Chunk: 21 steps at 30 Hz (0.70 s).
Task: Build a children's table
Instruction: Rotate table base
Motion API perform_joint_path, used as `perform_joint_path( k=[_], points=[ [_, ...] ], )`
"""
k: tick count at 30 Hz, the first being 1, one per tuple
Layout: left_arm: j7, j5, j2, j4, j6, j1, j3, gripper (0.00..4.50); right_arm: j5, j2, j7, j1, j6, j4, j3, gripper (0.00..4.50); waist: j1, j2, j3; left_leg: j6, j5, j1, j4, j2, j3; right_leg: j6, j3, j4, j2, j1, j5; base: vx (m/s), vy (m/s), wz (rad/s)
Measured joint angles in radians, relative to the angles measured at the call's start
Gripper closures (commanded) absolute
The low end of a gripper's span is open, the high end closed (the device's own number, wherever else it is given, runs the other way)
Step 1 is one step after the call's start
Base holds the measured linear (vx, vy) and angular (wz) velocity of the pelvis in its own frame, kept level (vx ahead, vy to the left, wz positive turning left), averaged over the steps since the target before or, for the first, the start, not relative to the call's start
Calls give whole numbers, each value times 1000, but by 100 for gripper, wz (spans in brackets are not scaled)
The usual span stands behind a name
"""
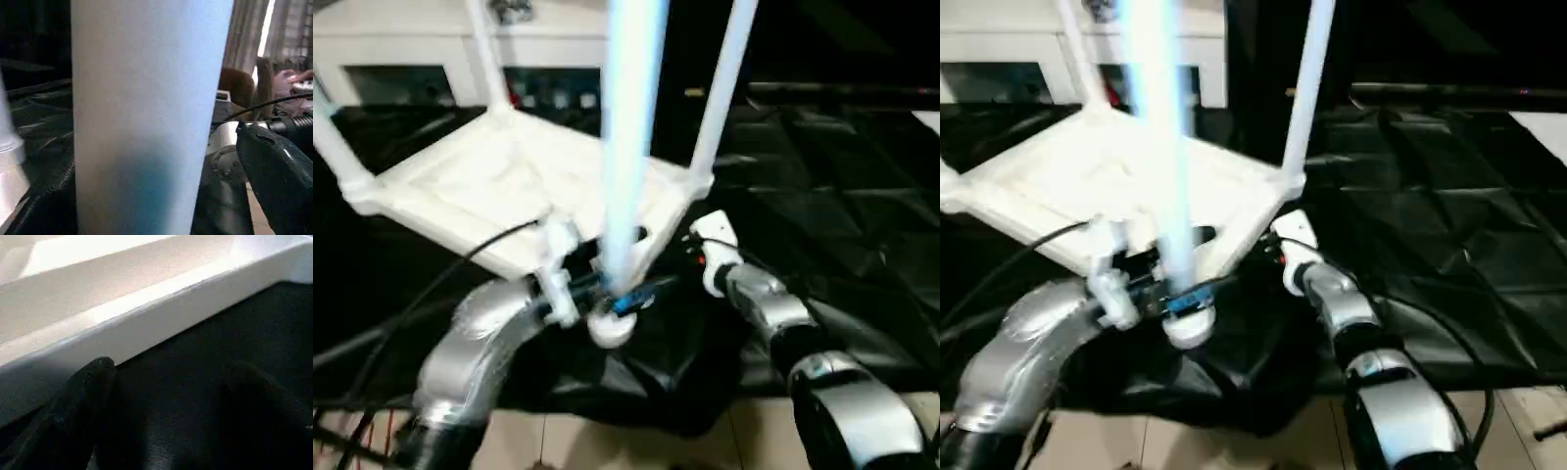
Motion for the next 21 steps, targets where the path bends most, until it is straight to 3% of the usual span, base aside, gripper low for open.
perform_joint_path(
  k=[3, 8, 14, 16, 21],
  points=[
    [-4, 25, -28, 44, -33, -32, -34, 2, -1, -2, -17, 0, 0, 2, -13, 46, -1, 3, 1, 0, 0, 0, -1, 0, 0, 0, 0, 0, 0, 0, 0, 0, 0, 0],
    [14, 77, -104, 146, -112, -85, -67, 2, 0, -23, -17, -1, -4, 3, -23, 46, 2, 19, 4, 0, 0, -1, 0, 0, 0, -1, -2, -1, 0, 1, 0, 0, 0, 0],
    [52, 114, -165, 241, -156, -143, -104, 2, 2, -40, -19, -1, -12, 7, -36, 46, 0, 45, 1, 0, 0, 0, 1, 0, 0, -1, -2, 0, 0, 2, 0, 0, 0, 0],
    [81, 146, -177, 296, -186, -168, -114, 2, 2, -53, -21, -1, -14, 8, -54, 46, 2, 59, 2, 0, 0, 0, 2, 0, -1, -1, -3, 0, -1, 3, 0, 0, 0, 0],
    [114, 214, -164, 410, -229, -213, -127, 2, 6, -79, -25, -1, -35, 8, -70, 46, 2, 78, 0, 1, 0, -1, 3, 0, -2, -1, -4, 0, -1, 3, 0, 0, 0, 0]
  ],
)
